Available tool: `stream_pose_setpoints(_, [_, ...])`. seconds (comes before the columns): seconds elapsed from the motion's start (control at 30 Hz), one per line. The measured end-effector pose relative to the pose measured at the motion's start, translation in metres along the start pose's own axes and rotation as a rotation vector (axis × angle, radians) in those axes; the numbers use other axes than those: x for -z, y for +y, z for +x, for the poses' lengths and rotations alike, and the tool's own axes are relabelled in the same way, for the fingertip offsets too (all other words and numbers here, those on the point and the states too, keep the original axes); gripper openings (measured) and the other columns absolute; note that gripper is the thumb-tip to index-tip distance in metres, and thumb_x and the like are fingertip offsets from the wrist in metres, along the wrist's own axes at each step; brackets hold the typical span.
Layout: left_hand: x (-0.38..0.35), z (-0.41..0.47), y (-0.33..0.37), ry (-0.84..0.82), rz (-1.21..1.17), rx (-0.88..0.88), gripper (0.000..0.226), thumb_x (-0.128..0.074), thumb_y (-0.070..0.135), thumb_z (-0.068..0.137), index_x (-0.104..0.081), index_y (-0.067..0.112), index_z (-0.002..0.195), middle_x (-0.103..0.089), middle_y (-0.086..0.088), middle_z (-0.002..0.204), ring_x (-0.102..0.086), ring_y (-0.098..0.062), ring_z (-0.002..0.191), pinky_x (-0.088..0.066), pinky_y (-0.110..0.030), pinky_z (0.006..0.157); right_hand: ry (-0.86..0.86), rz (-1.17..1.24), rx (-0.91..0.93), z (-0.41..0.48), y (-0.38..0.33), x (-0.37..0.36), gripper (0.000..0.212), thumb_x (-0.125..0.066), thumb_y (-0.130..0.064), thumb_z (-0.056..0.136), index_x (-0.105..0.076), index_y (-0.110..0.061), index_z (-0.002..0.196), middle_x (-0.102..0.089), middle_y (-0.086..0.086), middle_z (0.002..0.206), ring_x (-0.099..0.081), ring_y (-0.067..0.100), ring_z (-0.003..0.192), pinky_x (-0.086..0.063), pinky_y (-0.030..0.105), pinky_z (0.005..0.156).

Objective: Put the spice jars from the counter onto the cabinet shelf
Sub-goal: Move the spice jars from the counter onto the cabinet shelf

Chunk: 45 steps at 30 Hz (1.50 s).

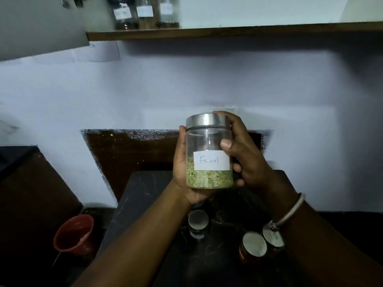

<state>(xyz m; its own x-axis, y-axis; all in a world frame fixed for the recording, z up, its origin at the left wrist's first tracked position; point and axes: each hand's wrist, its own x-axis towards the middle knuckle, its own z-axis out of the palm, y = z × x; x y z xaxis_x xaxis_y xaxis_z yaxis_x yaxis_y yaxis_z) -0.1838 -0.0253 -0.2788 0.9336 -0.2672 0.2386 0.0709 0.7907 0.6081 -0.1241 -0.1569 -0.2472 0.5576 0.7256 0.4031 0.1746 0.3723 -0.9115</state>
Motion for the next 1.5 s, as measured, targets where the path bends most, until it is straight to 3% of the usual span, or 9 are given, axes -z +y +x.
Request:
stream_pose_setpoints(0.2, [-0.004, 0.010, 0.001, -0.017, 0.133, -0.005, 0.092, -0.049, 0.090, 0.076, -0.067, 0.019, 0.131, -0.070, -0.012, 0.111, -0.067, -0.030, 0.096, -0.057, -0.048, 0.084, 0.021, -0.001, 0.037, 0.001, -0.001, 0.008, 0.065, -0.053, -0.036, 0.086, -0.041, -0.025, 0.149, -0.065, -0.011, 0.077, -0.042, -0.001, 0.037, -0.037, 0.015, 0.037])
stream_pose_setpoints(0.43, [-0.013, 0.025, 0.011, 0.007, 0.120, -0.033, 0.092, -0.029, 0.090, 0.084, -0.069, 0.021, 0.130, -0.068, -0.010, 0.119, -0.066, -0.032, 0.098, -0.058, -0.048, 0.082, 0.067, -0.118, 0.060, 0.007, -0.027, 0.006, 0.067, -0.056, -0.034, 0.085, -0.043, -0.029, 0.151, -0.067, -0.007, 0.087, -0.049, 0.001, 0.041, -0.038, 0.017, 0.035])
stream_pose_setpoints(0.53, [-0.022, 0.033, 0.026, 0.026, 0.104, -0.082, 0.088, -0.033, 0.085, 0.089, -0.068, 0.017, 0.132, -0.071, -0.011, 0.122, -0.068, -0.030, 0.108, -0.054, -0.049, 0.092, 0.085, -0.225, 0.086, 0.011, -0.051, 0.005, 0.072, -0.063, -0.036, 0.086, -0.039, -0.042, 0.153, -0.065, -0.008, 0.128, -0.073, 0.001, 0.080, -0.053, 0.012, 0.055])
stream_pose_setpoints(0.67, [-0.042, 0.052, 0.061, 0.036, 0.266, -0.155, 0.085, -0.038, 0.081, 0.089, -0.074, 0.014, 0.125, -0.077, -0.012, 0.114, -0.072, -0.026, 0.107, -0.055, -0.043, 0.098, 0.124, -0.586, 0.138, 0.021, -0.083, 0.003, 0.099, -0.070, -0.068, 0.068, -0.011, -0.072, 0.148, -0.046, -0.030, 0.137, -0.054, -0.002, 0.126, -0.054, 0.026, 0.094])
stream_pose_setpoints(0.87, [-0.093, 0.092, 0.138, 0.149, 0.591, -0.372, 0.072, -0.041, 0.076, 0.091, -0.082, 0.021, 0.111, -0.081, -0.011, 0.108, -0.079, -0.027, 0.096, -0.063, -0.038, 0.078, 0.260, -0.728, 0.358, 0.085, -0.130, 0.005, 0.109, -0.073, -0.061, 0.064, -0.005, -0.071, 0.149, -0.051, -0.019, 0.132, -0.061, -0.009, 0.105, -0.051, 0.007, 0.077])
stream_pose_setpoints(1.07, [-0.121, 0.139, 0.236, 0.459, 1.033, -0.673, 0.049, -0.046, 0.056, 0.105, -0.077, 0.021, 0.114, -0.082, -0.008, 0.105, -0.080, -0.028, 0.096, -0.065, -0.044, 0.079, 0.362, -0.857, 0.515, 0.191, -0.160, 0.022, 0.103, -0.070, -0.063, 0.067, -0.015, -0.055, 0.153, -0.056, -0.004, 0.129, -0.060, 0.004, 0.100, -0.048, 0.021, 0.076])
stream_pose_setpoints(1.17, [-0.098, 0.169, 0.285, 0.625, 1.261, -0.751, 0.048, -0.043, 0.049, 0.109, -0.077, 0.016, 0.104, -0.081, -0.006, 0.087, -0.079, -0.023, 0.078, -0.062, -0.030, 0.059, 0.394, -0.952, 0.478, 0.253, -0.163, 0.032, 0.099, -0.067, -0.066, 0.065, -0.018, -0.053, 0.150, -0.057, 0.000, 0.120, -0.057, 0.012, 0.092, -0.043, 0.026, 0.075])
stream_pose_setpoints(1.33, [-0.022, 0.198, 0.338, 1.109, 1.955, -0.710, 0.052, -0.039, 0.040, 0.111, -0.074, 0.004, 0.096, -0.076, -0.017, 0.097, -0.070, -0.036, 0.095, -0.052, -0.040, 0.080, 0.351, -0.987, 0.394, 0.350, -0.156, 0.041, 0.085, -0.075, -0.049, 0.072, -0.026, -0.041, 0.141, -0.062, 0.009, 0.120, -0.062, 0.029, 0.096, -0.050, 0.034, 0.079])
stream_pose_setpoints(1.5, [0.021, 0.215, 0.361, 1.045, 2.195, -0.603, 0.059, -0.033, 0.042, 0.112, -0.074, 0.002, 0.104, -0.075, -0.021, 0.104, -0.067, -0.038, 0.103, -0.049, -0.042, 0.085, 0.302, -1.064, 0.288, 0.427, -0.139, 0.063, 0.084, -0.080, -0.038, 0.068, -0.030, -0.036, 0.135, -0.063, 0.010, 0.114, -0.066, 0.033, 0.094, -0.059, 0.043, 0.081])
